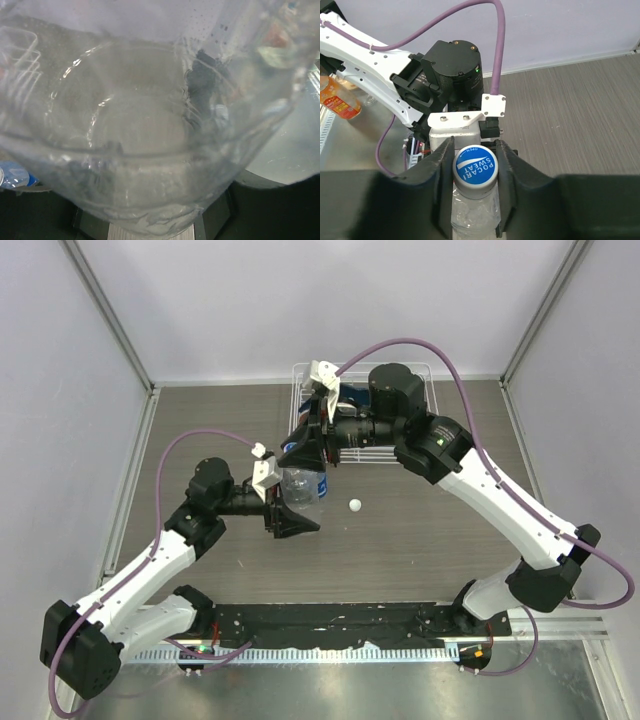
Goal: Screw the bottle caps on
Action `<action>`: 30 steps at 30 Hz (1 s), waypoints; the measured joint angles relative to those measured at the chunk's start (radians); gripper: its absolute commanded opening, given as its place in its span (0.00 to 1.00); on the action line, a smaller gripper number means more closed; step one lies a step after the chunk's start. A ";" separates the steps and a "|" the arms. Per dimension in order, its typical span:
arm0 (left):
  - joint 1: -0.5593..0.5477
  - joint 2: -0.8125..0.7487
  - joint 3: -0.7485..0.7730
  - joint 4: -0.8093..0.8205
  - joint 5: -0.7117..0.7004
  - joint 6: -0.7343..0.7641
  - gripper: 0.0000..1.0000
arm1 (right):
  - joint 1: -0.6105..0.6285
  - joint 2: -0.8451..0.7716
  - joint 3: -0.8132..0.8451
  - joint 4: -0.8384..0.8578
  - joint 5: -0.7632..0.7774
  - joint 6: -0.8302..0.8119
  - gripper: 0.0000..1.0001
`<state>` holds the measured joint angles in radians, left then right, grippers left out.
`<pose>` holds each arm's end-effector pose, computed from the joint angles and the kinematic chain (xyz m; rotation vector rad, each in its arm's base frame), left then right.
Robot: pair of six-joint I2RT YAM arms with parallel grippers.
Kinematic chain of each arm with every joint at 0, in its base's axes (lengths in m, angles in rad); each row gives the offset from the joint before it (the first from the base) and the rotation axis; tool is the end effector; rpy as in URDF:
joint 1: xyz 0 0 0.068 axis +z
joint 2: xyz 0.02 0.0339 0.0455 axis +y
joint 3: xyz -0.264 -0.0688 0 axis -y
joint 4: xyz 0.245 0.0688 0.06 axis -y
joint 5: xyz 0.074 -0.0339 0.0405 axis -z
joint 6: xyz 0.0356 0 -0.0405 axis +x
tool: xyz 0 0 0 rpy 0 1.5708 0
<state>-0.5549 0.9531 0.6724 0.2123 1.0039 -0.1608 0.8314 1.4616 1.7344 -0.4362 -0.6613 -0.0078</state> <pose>0.1644 -0.1372 0.3121 1.1128 1.4026 -1.3403 0.1939 0.2451 0.4831 -1.1945 1.4094 1.1604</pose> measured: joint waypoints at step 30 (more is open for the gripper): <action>0.002 -0.009 -0.003 0.002 -0.089 0.013 0.00 | -0.015 -0.031 -0.070 0.031 0.006 0.021 0.47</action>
<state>-0.5529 0.9443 0.6697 0.2142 0.9154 -0.1478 0.8165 1.4303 1.6646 -0.4057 -0.6548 0.0132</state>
